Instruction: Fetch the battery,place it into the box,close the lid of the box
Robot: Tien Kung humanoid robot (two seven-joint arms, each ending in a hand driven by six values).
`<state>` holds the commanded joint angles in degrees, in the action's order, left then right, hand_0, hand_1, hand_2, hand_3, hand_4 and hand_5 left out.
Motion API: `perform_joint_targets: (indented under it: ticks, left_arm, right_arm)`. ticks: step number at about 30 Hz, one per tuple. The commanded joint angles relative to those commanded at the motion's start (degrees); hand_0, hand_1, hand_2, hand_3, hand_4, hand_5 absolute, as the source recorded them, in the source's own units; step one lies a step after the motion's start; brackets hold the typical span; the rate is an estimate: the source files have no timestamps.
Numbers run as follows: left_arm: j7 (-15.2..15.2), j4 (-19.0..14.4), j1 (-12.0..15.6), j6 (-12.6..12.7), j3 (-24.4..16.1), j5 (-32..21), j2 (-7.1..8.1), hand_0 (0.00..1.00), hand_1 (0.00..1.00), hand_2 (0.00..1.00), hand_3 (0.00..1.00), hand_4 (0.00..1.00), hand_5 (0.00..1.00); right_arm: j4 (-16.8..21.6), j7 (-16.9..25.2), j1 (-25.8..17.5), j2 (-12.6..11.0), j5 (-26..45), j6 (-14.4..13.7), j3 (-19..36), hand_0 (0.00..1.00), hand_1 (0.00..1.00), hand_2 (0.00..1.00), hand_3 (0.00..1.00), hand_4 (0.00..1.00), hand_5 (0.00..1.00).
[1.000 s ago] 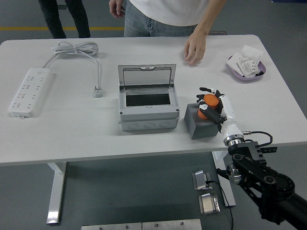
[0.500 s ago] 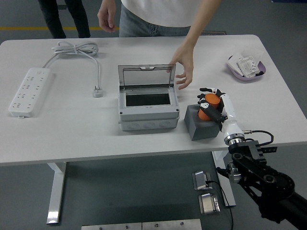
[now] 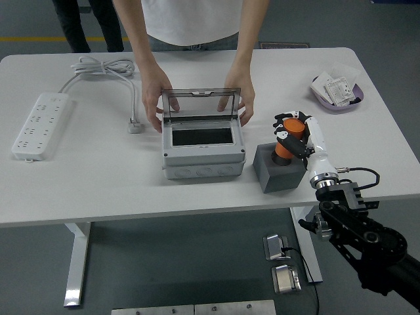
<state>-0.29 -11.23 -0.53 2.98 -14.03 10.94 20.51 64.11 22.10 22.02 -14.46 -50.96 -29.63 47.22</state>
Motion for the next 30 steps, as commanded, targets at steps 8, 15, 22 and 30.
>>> perform_joint_targets:
  ticks: [8,15,22,30]
  left_arm:
    - [0.09,0.11,0.15,0.06,0.86,-1.15,-0.22,0.609,0.693,0.624,0.65,0.695,0.145]
    - [0.25,0.18,0.36,0.0,1.29,-1.84,-0.37,0.609,0.693,0.624,0.65,0.695,0.145]
    - [0.27,0.23,0.53,-0.01,1.85,-2.51,-0.19,0.609,0.693,0.624,0.65,0.696,0.146]
    - [0.3,0.17,0.33,-0.07,2.48,-3.06,0.06,0.61,0.693,0.624,0.65,0.696,0.149]
  right_arm:
    - [2.73,-8.09,6.01,-3.15,-8.58,-0.43,-2.04,0.252,0.237,0.358,0.277,0.002,0.002]
    - [4.01,-19.72,12.67,-3.34,-22.71,5.43,-4.84,0.23,0.225,0.357,0.275,0.002,0.002]
    - [4.81,-30.39,17.02,-2.2,-35.67,11.45,-8.0,0.213,0.215,0.352,0.273,0.002,0.002]
    - [5.09,-38.74,20.72,0.68,-47.01,15.71,-14.04,0.208,0.214,0.352,0.273,0.002,0.002]
